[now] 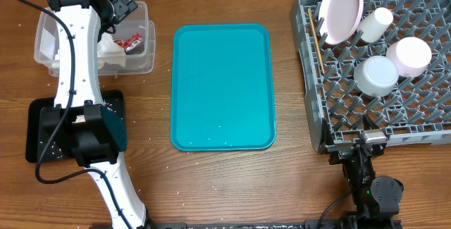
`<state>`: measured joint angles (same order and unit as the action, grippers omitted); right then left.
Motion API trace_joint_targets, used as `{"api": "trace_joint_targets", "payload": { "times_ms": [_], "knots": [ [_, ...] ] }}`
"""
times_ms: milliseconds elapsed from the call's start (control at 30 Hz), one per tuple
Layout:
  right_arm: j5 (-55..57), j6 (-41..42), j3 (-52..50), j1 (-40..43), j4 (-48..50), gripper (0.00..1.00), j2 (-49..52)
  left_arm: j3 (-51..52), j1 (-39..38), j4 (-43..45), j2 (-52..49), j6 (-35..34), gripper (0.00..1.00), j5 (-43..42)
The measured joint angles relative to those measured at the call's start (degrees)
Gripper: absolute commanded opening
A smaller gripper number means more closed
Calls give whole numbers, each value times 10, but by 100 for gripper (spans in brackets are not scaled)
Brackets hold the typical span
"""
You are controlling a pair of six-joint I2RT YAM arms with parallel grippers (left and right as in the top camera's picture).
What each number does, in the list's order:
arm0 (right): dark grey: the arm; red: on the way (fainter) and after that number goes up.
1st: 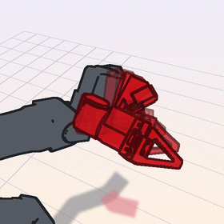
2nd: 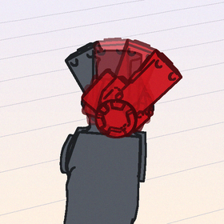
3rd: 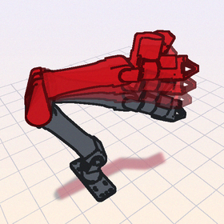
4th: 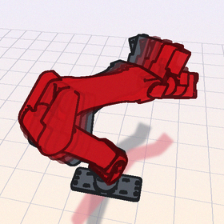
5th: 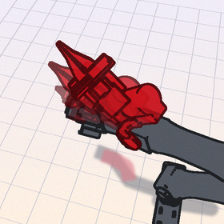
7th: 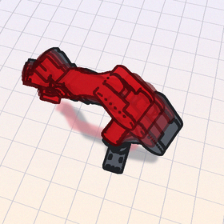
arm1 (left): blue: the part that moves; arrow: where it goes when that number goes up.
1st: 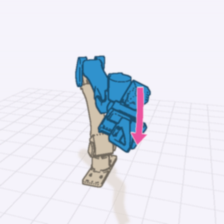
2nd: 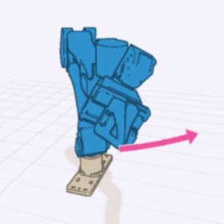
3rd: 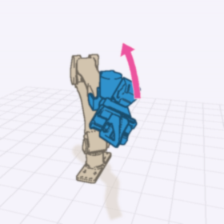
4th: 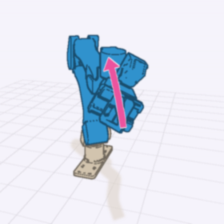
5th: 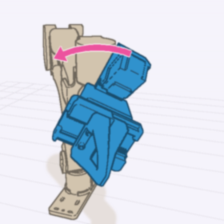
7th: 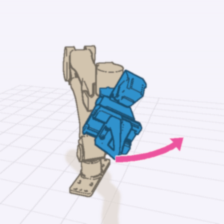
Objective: Sort waste into correct bins and load items into the dishwasher
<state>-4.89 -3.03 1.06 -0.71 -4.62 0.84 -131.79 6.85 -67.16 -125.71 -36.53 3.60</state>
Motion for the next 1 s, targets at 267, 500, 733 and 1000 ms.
{"api": "trace_joint_targets", "payload": {
  "times_ms": [267,500,733,1000],
  "knots": [
    [7,0,0,2,0,100,0,0,0,0,0,0,100,0],
    [7,0,0,2,0,100,0,0,0,0,0,0,100,0],
    [7,0,0,3,0,100,0,0,0,0,0,0,100,0],
    [7,0,0,3,0,100,0,0,0,0,0,0,100,0]
  ]
}}
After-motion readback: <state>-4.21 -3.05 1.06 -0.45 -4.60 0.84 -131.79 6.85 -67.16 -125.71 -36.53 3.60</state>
